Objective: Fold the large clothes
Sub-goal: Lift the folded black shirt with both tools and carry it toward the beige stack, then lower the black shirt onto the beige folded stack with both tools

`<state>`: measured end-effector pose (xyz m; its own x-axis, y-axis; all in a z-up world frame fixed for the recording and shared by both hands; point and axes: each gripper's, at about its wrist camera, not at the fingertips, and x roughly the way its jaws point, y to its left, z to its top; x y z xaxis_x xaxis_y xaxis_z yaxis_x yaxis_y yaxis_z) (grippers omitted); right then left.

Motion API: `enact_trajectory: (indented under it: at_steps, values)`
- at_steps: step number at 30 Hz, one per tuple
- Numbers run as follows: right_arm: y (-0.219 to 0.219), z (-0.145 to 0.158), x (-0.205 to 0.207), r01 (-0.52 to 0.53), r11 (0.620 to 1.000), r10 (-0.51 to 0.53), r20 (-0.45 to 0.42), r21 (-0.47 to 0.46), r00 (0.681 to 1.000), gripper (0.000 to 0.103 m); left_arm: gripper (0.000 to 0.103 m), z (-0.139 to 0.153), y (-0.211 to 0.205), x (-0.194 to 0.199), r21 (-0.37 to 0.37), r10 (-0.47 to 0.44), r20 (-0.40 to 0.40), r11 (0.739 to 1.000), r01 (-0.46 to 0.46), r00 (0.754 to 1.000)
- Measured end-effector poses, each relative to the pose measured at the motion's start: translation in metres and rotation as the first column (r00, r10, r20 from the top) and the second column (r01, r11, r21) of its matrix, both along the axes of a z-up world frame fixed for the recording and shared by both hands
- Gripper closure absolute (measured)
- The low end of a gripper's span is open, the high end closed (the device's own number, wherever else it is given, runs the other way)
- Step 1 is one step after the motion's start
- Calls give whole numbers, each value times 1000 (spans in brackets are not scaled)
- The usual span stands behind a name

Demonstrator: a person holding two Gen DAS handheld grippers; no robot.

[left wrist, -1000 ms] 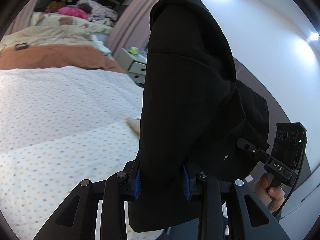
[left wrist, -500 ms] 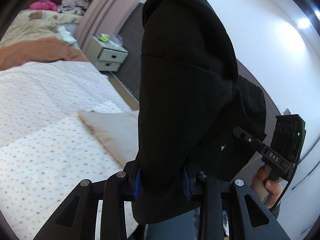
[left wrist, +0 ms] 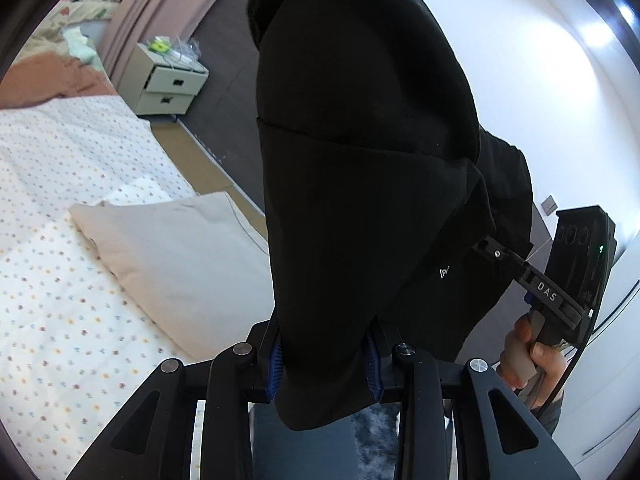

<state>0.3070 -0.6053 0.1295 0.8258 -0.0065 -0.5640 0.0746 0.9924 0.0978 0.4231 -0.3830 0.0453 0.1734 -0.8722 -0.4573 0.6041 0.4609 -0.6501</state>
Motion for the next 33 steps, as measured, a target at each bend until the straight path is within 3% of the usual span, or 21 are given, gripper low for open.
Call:
enact_trajectory:
  at_steps: [4,16,23,31,33]
  values:
    - [0,-8,22,7,1000,-6,-36,3,999,85,69,-15,-9,9,10,-20,-39,1000,20,999]
    - [-20,-57,120,-12,1000,15,-139,23,990,85,69,-75,-15,95,53,-2,-160,999,11,987]
    - [-33,-103,185,-19,1000,22,-223,16,975,85,68,-109,-21,138,91,26,-222,996,-6,975]
    - [-42,-178,240,3,999,10,-342,35,940,84,67,-162,-13,178,125,100,-365,991,-57,926]
    - [-46,-198,251,47,998,-55,-387,-29,920,73,65,-176,-13,186,156,121,-401,986,-62,908]
